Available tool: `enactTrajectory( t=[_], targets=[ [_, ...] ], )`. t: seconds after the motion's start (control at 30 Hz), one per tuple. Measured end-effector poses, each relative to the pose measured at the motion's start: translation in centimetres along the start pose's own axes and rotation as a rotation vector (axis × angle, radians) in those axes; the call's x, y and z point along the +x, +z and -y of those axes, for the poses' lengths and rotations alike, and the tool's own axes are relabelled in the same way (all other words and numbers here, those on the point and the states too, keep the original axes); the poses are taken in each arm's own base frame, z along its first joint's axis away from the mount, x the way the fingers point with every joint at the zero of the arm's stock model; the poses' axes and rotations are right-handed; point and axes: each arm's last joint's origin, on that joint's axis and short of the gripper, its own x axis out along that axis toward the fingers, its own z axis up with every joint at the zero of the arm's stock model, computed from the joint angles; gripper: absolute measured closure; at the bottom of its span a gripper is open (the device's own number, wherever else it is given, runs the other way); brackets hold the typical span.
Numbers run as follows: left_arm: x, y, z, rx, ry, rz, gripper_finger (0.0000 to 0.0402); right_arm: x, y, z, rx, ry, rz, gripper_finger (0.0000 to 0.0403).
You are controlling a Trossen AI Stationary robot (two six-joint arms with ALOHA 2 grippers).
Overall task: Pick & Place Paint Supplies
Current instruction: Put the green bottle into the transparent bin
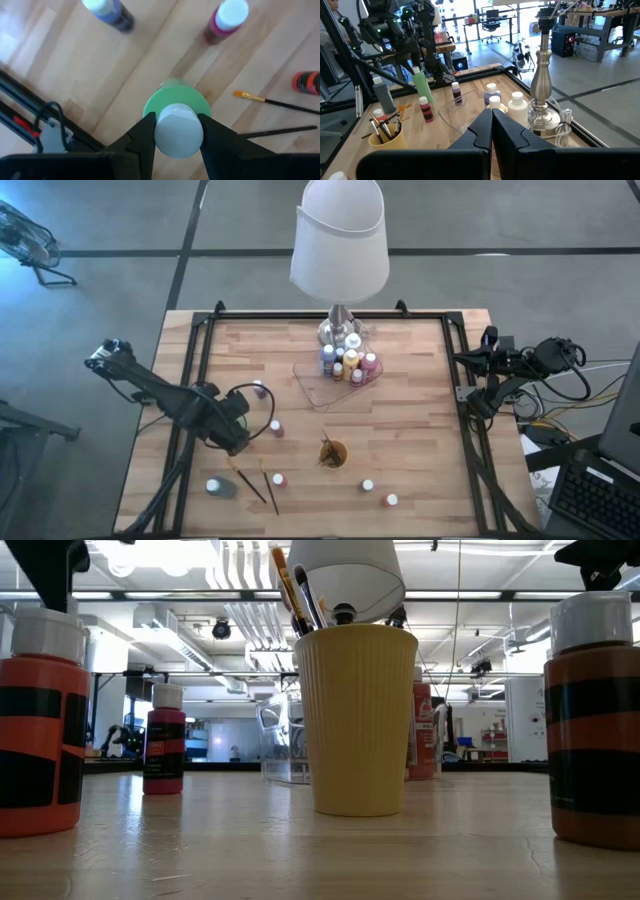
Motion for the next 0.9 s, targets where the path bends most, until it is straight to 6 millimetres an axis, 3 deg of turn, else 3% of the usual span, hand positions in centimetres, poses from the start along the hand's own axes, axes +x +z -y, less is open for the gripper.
enactTrajectory(
  t=[0.57, 0.9],
  targets=[
    [-5.1, 2.5, -0.1, -0.007, -0.038, 0.371, 0.0271, 0.0, 0.0, 0.0, 0.0, 0.0, 0.0, 0.0394],
    [-7.9, 6.6, 0.1, 0.113, -0.137, 0.62, 0.0271, 0.0, 0.0, 0.0, 0.001, 0.0, 0.0, 0.0394]
  ],
)
